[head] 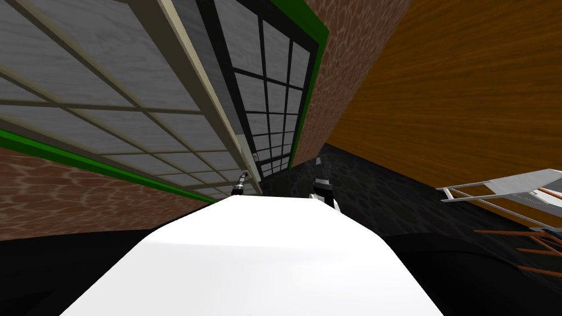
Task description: Pull the door open
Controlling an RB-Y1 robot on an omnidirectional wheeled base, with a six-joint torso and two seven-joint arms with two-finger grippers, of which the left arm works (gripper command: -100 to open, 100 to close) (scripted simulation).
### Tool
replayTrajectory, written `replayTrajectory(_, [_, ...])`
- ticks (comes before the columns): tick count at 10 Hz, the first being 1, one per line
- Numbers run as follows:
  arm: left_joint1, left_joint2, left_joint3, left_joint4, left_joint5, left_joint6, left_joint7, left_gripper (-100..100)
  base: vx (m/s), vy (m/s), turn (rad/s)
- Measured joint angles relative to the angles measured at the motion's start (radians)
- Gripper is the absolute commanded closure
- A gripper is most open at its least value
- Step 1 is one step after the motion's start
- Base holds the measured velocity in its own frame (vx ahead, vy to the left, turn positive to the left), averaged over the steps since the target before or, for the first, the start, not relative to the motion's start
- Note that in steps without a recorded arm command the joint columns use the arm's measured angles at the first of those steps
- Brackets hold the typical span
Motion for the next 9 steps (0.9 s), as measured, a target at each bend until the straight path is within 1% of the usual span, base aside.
replayTrajectory(1, [0.009, -0.002, -0.002, -0.014, 0.004, 0.004, 0.019, 100, -0.029, 0.013, -0.043])
replayTrajectory(2, [0.008, 0.000, -0.006, -0.012, 0.013, 0.006, 0.044, 100, -0.029, 0.012, -0.029])
replayTrajectory(3, [0.005, 0.001, -0.008, -0.006, 0.017, 0.004, 0.064, 100, -0.038, 0.014, -0.055])
replayTrajectory(5, [-0.003, 0.005, -0.016, 0.011, 0.039, -0.007, 0.117, 100, -0.052, 0.026, -0.067])
replayTrajectory(7, [-0.007, 0.008, -0.023, 0.019, 0.053, -0.011, 0.168, 100, -0.035, 0.015, -0.043])
replayTrajectory(8, [0.002, 0.006, -0.026, 0.002, 0.058, -0.004, 0.187, 100, -0.035, 0.012, -0.044])
replayTrajectory(9, [0.001, 0.007, -0.030, 0.003, 0.067, -0.001, 0.213, 100, -0.053, 0.027, -0.092])
